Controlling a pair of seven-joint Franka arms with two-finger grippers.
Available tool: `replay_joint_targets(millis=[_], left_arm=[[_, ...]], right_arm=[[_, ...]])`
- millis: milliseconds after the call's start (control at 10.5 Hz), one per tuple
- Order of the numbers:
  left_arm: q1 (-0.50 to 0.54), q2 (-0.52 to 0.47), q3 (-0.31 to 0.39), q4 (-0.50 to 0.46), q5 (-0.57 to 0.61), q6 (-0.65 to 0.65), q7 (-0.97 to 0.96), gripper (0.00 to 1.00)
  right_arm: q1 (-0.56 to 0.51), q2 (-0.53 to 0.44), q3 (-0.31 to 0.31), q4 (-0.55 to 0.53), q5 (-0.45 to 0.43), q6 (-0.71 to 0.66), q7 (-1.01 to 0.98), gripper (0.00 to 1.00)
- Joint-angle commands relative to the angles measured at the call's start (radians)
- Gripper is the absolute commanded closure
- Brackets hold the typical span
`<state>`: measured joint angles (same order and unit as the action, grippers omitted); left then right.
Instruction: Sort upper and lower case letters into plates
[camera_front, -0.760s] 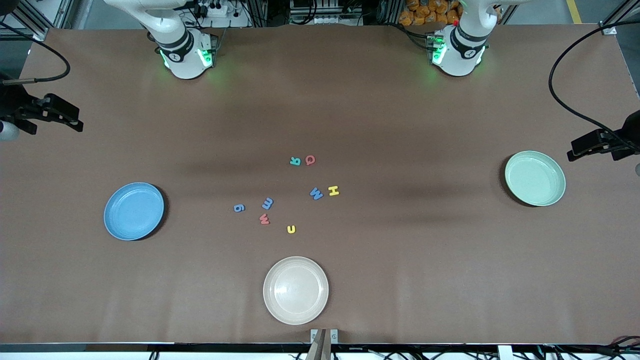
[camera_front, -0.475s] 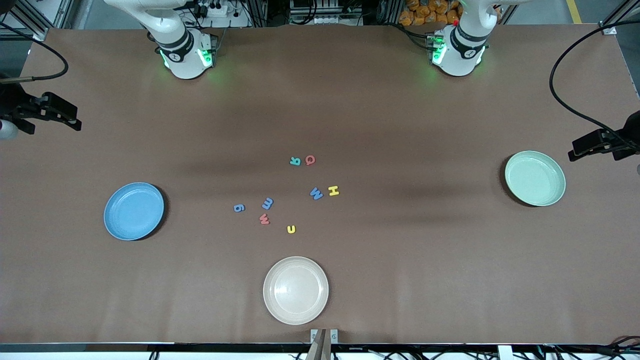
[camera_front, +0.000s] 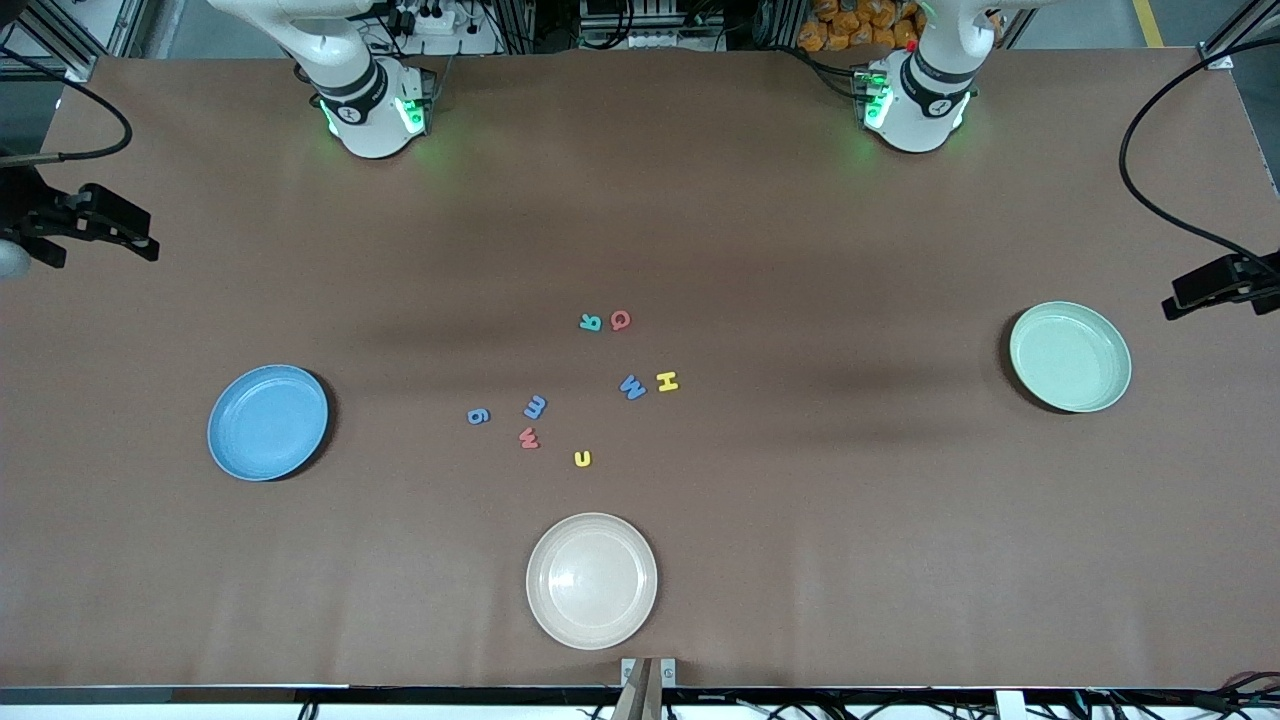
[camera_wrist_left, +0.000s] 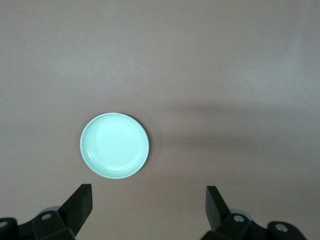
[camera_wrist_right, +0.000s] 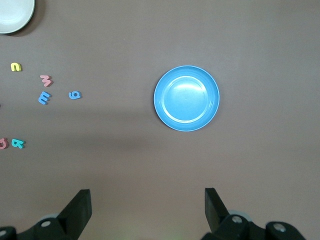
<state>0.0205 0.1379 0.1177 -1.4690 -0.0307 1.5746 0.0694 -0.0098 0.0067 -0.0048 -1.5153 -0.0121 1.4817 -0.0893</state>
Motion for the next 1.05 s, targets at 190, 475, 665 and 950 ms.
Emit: replay_joint_targets(millis=[190, 475, 665, 950], left_arm=[[0.053, 0.052, -0.003, -0.031, -0.043, -0.021, 0.130, 0.00], [0.064, 0.035, -0.007, -0.021, -0.029, -0.022, 0.126, 0.00], [0.059, 0.049, -0.018, -0.025, -0.044, -0.018, 0.129, 0.00], [0.004, 0.107, -0.047, -0.025, -0.063, 0.028, 0.110, 0.00]], right_arm=[[-0.012, 0.001, 0.003, 0.009, 0.017, -0.014, -0.015, 0.00], [-0.006, 0.044, 0.003, 0.010, 0.015, -0.012, 0.000, 0.00], [0.004, 0.076, 0.003, 0.010, 0.011, -0.008, 0.000, 0.00], [-0.001, 0.084, 0.005, 0.010, 0.011, -0.004, 0.000, 0.00]])
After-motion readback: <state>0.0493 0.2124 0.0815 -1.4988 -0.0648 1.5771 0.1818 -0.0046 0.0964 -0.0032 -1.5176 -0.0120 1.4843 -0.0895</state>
